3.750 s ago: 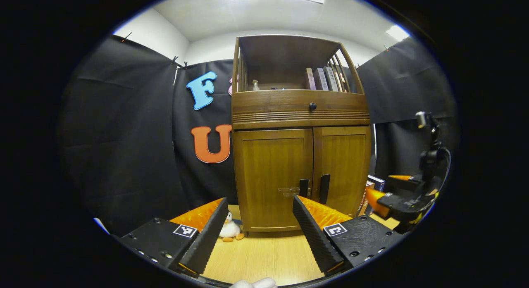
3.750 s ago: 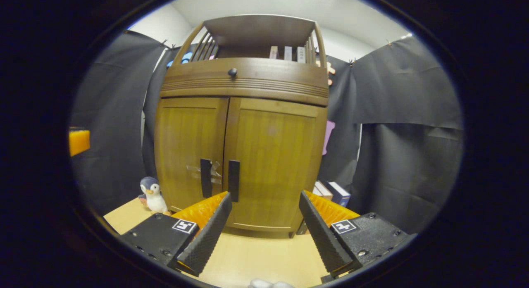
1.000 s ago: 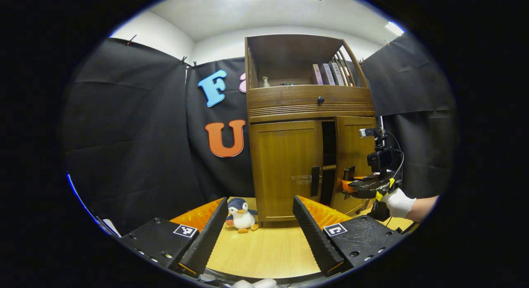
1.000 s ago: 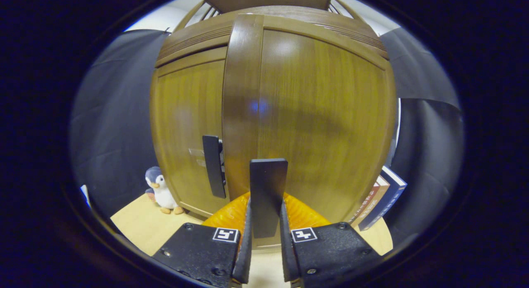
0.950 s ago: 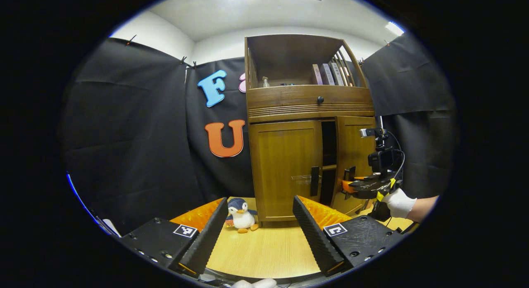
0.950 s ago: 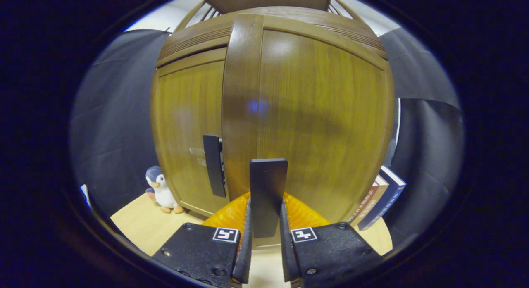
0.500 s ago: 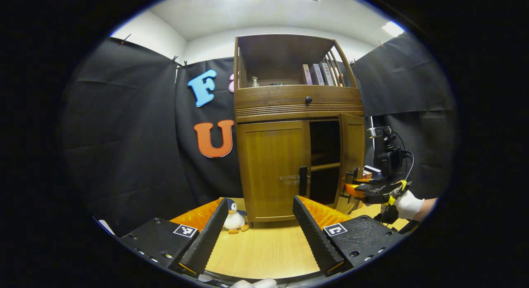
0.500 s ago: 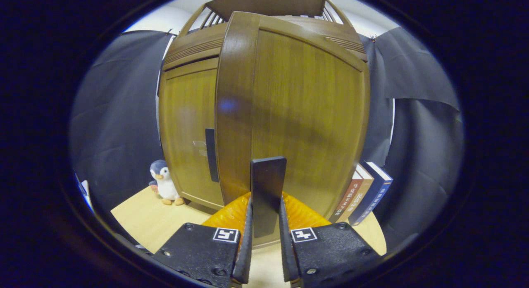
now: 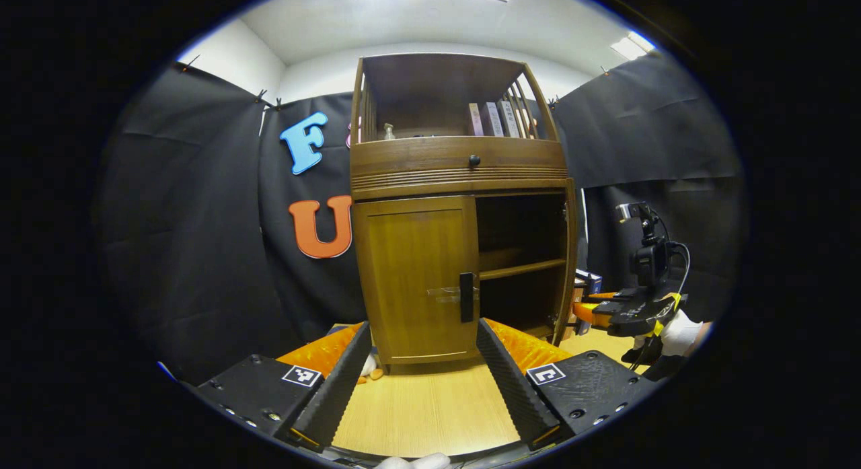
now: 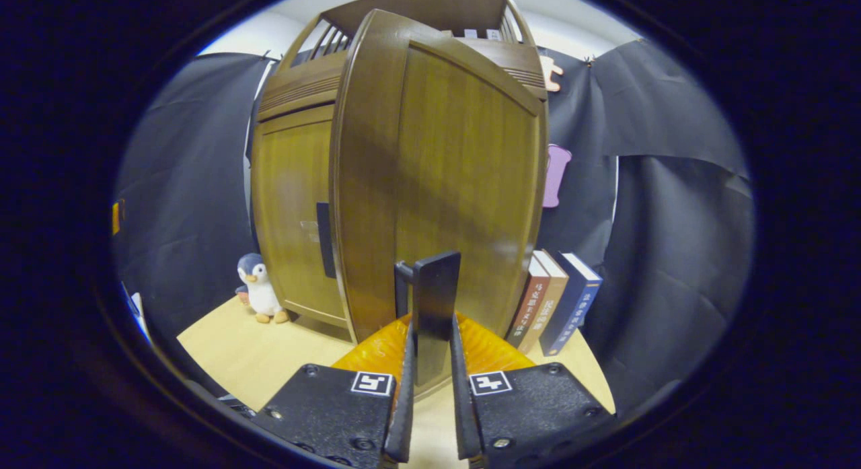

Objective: Open the right door of the double-door shoe cabinet with the right hand, and open the left door with the left hand.

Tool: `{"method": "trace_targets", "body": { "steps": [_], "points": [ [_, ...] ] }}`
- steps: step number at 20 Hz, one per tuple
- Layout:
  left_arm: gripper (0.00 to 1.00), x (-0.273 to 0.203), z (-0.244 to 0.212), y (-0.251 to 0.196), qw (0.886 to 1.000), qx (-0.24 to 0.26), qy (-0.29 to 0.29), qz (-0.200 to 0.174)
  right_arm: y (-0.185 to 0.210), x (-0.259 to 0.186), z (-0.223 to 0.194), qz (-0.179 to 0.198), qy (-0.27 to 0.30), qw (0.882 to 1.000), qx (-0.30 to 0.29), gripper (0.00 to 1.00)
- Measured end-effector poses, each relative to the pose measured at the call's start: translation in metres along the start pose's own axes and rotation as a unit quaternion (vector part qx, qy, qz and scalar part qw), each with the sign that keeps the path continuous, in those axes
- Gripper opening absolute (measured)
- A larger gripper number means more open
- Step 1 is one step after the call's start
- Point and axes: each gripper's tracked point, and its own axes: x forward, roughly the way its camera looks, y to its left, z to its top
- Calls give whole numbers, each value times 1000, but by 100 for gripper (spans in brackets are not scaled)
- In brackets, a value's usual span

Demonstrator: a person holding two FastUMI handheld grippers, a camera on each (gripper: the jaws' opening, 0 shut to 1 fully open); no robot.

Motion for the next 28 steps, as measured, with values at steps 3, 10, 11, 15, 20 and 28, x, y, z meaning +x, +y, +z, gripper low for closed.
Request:
{"method": "trace_targets", "body": {
  "steps": [3, 10, 11, 15, 20, 28],
  "points": [
    [95, 3, 1, -9, 1000, 3, -2, -12, -17, -11, -7, -16, 0, 1000, 11, 27],
    [95, 14, -1, -31, 999, 4, 2, -38, -59, -23, -20, -42, 5, 999, 29, 19],
    [95, 16, 0, -34, 999, 3, 1, -42, -65, -24, -21, -45, 6, 998, 32, 19],
    [100, 25, 2, -47, 999, 4, 0, -54, -92, -25, -26, -59, 8, 998, 32, 13],
    [95, 33, 0, -62, 998, 3, 4, -62, -132, -29, -30, -77, 15, 996, 44, 6],
    [100, 51, 3, -97, 998, -4, 10, -69, -171, -34, -28, -21, 23, 998, 47, 4]
  ]
}}
